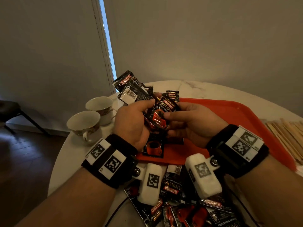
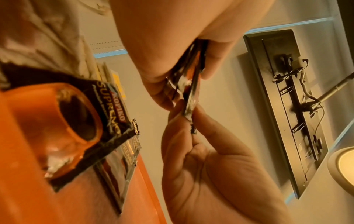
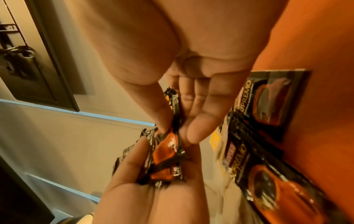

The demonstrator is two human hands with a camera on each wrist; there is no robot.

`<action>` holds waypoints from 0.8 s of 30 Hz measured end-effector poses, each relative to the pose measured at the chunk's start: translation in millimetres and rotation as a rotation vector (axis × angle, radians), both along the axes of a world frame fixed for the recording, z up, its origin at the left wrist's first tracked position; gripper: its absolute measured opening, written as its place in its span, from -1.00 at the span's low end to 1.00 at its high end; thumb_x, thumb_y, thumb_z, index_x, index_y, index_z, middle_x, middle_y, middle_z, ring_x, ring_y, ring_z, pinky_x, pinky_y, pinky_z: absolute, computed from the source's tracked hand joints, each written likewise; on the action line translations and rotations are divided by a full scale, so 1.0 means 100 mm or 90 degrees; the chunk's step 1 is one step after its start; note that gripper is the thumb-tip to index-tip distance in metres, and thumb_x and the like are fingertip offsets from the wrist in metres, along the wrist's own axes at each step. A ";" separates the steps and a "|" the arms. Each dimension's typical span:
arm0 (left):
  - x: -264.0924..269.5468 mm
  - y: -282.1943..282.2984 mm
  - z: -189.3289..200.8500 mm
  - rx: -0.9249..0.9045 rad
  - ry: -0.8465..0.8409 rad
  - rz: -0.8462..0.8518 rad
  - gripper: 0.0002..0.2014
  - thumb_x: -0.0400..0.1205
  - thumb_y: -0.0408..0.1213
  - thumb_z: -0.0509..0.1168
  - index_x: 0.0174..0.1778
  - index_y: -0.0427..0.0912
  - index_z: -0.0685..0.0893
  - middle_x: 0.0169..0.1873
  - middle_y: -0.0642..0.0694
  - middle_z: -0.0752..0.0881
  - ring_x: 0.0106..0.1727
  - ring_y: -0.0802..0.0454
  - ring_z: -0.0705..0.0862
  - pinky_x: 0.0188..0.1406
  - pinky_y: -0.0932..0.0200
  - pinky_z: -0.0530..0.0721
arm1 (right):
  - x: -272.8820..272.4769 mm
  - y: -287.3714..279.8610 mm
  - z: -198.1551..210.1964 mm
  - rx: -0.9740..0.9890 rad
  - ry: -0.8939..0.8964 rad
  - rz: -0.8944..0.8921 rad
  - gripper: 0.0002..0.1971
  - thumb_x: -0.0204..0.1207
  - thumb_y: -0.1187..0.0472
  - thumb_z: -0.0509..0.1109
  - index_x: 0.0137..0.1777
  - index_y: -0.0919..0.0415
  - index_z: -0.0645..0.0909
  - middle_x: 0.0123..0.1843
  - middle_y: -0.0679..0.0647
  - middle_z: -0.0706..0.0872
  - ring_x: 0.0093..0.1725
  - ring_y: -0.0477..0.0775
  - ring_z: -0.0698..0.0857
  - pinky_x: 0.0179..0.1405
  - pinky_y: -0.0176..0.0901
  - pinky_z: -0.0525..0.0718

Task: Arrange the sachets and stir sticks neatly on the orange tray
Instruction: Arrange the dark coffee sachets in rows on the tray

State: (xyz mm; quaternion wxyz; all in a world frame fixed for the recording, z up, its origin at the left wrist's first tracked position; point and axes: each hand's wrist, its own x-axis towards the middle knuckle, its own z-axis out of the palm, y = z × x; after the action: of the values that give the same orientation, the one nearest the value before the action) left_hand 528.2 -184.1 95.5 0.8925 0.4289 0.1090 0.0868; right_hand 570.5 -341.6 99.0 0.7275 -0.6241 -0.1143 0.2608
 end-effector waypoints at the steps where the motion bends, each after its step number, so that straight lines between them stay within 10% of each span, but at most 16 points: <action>1: 0.00 0.02 0.00 -0.017 0.001 0.005 -0.45 0.48 -0.41 0.41 0.44 -0.42 0.66 0.29 -0.49 0.75 0.25 -0.51 0.78 0.26 -0.60 0.67 | 0.02 -0.02 0.01 0.007 -0.010 -0.004 -0.70 0.57 0.42 0.47 0.29 0.27 0.67 -0.01 0.19 0.85 -0.26 0.01 0.79 -0.33 -0.18 0.78; 7: 0.00 0.09 0.06 -0.003 0.031 0.040 -0.70 0.54 -0.62 0.24 0.18 -0.46 0.64 0.23 -0.46 0.76 0.15 -0.40 0.84 0.09 -0.47 0.81 | 0.16 -0.13 0.13 0.093 -0.070 -0.081 -0.71 0.59 0.45 0.38 0.28 0.27 0.66 0.01 0.19 0.84 -0.25 0.02 0.78 -0.36 -0.16 0.73; 18: -0.15 0.08 0.09 0.212 0.020 -0.288 -0.54 0.36 -0.55 0.42 0.19 -0.23 0.76 -0.06 -0.20 0.86 -0.05 -0.13 0.85 -0.27 0.06 0.82 | 0.19 -0.14 0.11 -0.016 -0.187 -0.070 -0.70 0.55 0.49 0.44 0.25 0.27 0.72 0.13 0.30 0.84 -0.05 0.14 0.77 -0.32 -0.17 0.70; 24: -0.08 0.06 0.03 0.217 0.054 -0.167 -0.76 0.60 -0.44 0.46 0.18 -0.25 0.80 0.05 -0.25 0.88 0.02 -0.20 0.89 -0.29 -0.01 0.85 | 0.15 -0.09 0.12 -0.073 -0.231 -0.068 -0.65 0.47 0.52 0.53 0.21 0.23 0.73 -0.06 0.12 0.83 -0.19 0.04 0.81 -0.38 -0.18 0.72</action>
State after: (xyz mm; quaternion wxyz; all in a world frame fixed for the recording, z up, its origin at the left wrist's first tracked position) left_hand 520.6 -177.6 98.9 0.8054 0.5873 0.0739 -0.0309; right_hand 585.4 -351.1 110.6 0.6711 -0.7065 -0.1949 0.1111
